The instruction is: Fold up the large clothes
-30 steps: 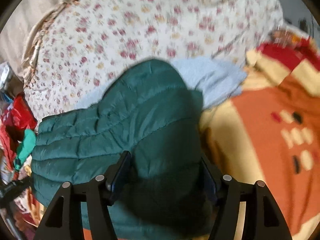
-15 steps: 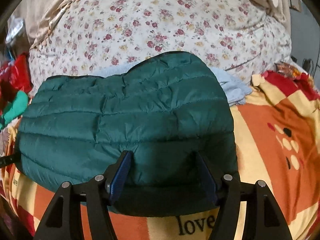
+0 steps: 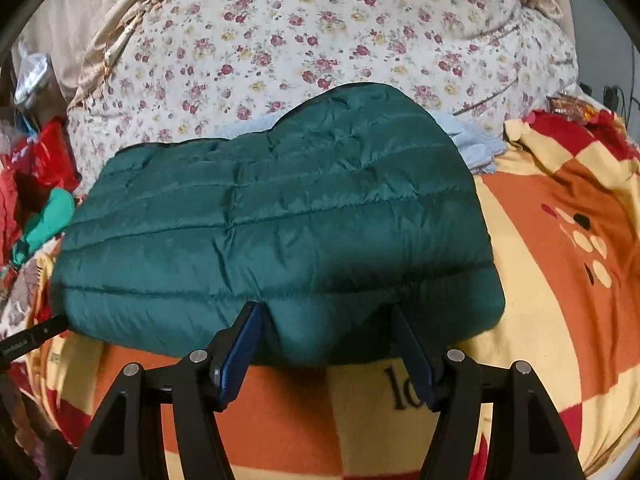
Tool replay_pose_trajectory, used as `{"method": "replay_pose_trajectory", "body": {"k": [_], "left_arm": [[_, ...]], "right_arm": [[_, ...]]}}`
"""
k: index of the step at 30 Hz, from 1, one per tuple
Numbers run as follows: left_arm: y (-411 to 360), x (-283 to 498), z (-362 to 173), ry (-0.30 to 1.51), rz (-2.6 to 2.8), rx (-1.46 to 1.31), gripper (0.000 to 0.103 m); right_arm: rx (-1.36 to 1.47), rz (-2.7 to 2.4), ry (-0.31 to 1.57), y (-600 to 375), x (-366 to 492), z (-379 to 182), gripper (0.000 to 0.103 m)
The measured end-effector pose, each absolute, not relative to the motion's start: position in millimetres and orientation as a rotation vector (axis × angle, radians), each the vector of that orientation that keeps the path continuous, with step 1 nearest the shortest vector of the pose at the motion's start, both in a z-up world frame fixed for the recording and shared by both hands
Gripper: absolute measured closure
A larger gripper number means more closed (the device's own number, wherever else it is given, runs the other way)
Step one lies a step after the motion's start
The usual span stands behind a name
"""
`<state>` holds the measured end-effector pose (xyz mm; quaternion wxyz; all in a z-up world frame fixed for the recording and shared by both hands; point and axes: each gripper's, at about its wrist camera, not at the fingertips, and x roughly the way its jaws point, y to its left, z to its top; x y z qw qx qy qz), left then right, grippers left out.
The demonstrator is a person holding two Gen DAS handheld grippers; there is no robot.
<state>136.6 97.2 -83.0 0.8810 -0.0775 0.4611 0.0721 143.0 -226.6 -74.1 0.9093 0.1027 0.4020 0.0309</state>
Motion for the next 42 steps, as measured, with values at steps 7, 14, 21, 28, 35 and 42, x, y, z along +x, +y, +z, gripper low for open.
{"method": "replay_pose_trajectory", "body": {"k": [7,14,21,28,35,42], "left_arm": [[85,100,-49,0.846,0.161,-0.151,0.045],[71,66,-24,0.779,0.132,-0.149,0.045],[57,37,-12,0.766,0.105,-0.145,0.044],[43,14,-2,0.721,0.096,-0.126,0.044],[36,-8,9,0.679,0.098,-0.095,0.044],[26,-28,23,0.608,0.11,-0.064,0.032]], "right_arm": [[0.271,0.071,0.857,-226,120,-77,0.038],[0.218,0.079,0.859,-209,96,-71,0.038],[0.21,0.095,0.871,-200,79,-66,0.038],[0.199,0.103,0.875,-191,63,-59,0.038],[0.198,0.104,0.865,-189,47,-48,0.038],[0.161,0.103,0.831,-181,34,-35,0.038]]}}
